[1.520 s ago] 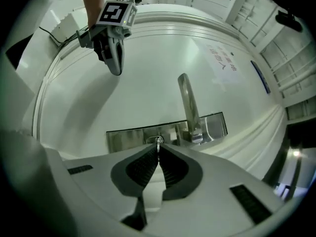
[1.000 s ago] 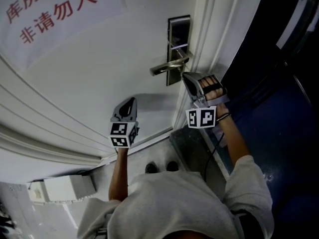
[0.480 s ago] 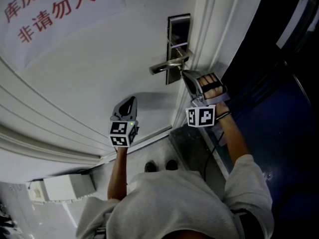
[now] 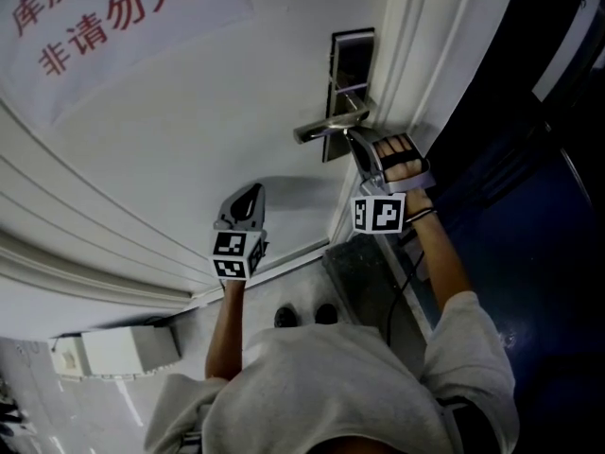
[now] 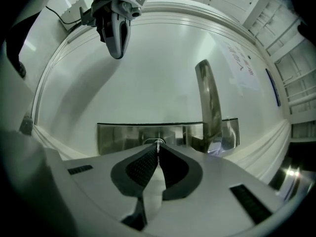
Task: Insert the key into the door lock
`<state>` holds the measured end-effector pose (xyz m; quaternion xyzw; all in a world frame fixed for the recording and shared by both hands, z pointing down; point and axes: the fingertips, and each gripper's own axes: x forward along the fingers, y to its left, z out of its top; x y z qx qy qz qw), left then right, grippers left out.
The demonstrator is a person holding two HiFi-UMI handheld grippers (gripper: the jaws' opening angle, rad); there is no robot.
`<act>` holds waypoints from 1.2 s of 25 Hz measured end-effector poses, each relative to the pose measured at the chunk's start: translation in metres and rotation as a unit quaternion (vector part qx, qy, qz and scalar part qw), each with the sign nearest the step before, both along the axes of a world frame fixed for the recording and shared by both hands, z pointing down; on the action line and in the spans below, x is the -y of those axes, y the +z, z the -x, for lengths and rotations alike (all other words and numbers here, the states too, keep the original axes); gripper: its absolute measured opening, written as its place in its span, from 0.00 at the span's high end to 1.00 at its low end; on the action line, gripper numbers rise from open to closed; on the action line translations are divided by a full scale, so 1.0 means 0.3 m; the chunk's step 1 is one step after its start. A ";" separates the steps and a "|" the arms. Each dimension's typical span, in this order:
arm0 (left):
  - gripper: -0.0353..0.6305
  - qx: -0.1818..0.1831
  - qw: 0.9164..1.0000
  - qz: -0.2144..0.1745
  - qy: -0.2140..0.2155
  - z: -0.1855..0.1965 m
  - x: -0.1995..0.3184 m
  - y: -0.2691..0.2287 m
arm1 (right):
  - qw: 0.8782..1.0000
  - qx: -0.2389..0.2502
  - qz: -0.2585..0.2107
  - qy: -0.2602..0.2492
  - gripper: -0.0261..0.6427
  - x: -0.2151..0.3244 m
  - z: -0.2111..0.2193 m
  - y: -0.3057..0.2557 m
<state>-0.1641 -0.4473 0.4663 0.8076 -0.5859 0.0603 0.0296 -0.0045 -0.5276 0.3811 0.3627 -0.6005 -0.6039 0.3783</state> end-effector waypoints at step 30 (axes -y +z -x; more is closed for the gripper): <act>0.92 0.004 1.000 0.000 0.027 -0.066 0.007 -0.002 | 0.999 0.006 0.041 0.007 0.71 -0.047 -0.037 0.048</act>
